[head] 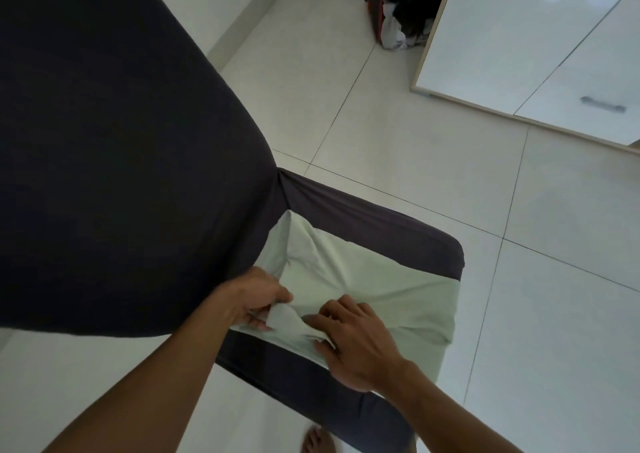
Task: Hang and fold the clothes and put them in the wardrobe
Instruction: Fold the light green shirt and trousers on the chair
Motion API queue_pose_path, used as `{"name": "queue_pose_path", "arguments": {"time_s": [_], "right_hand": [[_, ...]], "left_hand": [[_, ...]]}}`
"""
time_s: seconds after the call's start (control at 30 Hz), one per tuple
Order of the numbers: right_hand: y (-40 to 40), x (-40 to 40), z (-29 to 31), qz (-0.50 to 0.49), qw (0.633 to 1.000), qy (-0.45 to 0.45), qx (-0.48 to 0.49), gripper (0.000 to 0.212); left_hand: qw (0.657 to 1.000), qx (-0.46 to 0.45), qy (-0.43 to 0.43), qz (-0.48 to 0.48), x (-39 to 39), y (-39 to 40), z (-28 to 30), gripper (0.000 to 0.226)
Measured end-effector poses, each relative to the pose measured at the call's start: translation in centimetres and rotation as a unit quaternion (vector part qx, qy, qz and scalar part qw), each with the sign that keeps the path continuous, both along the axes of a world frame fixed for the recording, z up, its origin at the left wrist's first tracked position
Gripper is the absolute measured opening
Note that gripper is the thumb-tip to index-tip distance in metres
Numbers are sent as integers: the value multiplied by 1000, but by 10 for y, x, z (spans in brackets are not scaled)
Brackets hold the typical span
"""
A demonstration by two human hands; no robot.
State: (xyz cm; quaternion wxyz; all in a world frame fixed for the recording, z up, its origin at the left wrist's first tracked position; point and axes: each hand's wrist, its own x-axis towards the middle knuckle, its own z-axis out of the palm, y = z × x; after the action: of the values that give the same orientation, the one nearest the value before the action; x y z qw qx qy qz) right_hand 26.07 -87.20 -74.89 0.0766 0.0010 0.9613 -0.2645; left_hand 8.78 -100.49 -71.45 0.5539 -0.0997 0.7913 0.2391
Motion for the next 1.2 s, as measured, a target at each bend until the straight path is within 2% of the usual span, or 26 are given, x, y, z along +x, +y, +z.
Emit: {"name": "queue_pose_path", "arguments": {"time_s": [0.13,0.27,0.33,0.4,0.47,0.53,0.6,0.63,0.7,0.77,0.83,0.93,1.0,1.1,1.2], "right_hand": [[-8,9,-9,23,999,-24,7,41],[-6,14,-11,23,999,-35,-6,43],[-4,13,-6,41,997,-65,-15,47],[0,11,-2,56,993,-97,-35,55],[4,8,0,8,993,-80,-88,54],[13,2,-6,-114,987,0,-114,44],[34,-3,-17,-234,968,79,-40,37],[48,-6,-22,-280,956,82,9,42],[79,-6,-27,-324,943,14,78,52],[107,0,-31,-325,937,-71,101,46],[129,10,-35,-288,947,-99,100,29],[149,18,-38,-261,959,-101,38,10],[157,22,-40,-277,957,-82,-2,12],[154,26,-40,-310,950,-19,38,18],[142,33,-33,-371,929,19,5,23]], "left_hand": [[994,-43,13,-102,9,-2,-3,26],[987,-69,53,-135,12,1,-8,25],[986,-82,73,-128,10,4,-8,36],[969,-111,167,-147,4,10,-7,53],[930,-115,297,-182,-3,21,-9,49],[896,-57,397,-192,-12,35,-16,34],[869,-11,444,-218,-24,50,-23,31],[862,-12,442,-247,-31,58,-25,35],[854,-54,405,-321,-46,69,-28,42],[831,-109,385,-387,-59,75,-30,39],[809,-145,385,-419,-66,74,-31,32],[809,-176,390,-403,-73,68,-28,34],[808,-188,392,-398,-75,70,-28,37],[807,-188,405,-385,-67,77,-31,44],[805,-153,447,-360,-50,82,-31,47]]}}
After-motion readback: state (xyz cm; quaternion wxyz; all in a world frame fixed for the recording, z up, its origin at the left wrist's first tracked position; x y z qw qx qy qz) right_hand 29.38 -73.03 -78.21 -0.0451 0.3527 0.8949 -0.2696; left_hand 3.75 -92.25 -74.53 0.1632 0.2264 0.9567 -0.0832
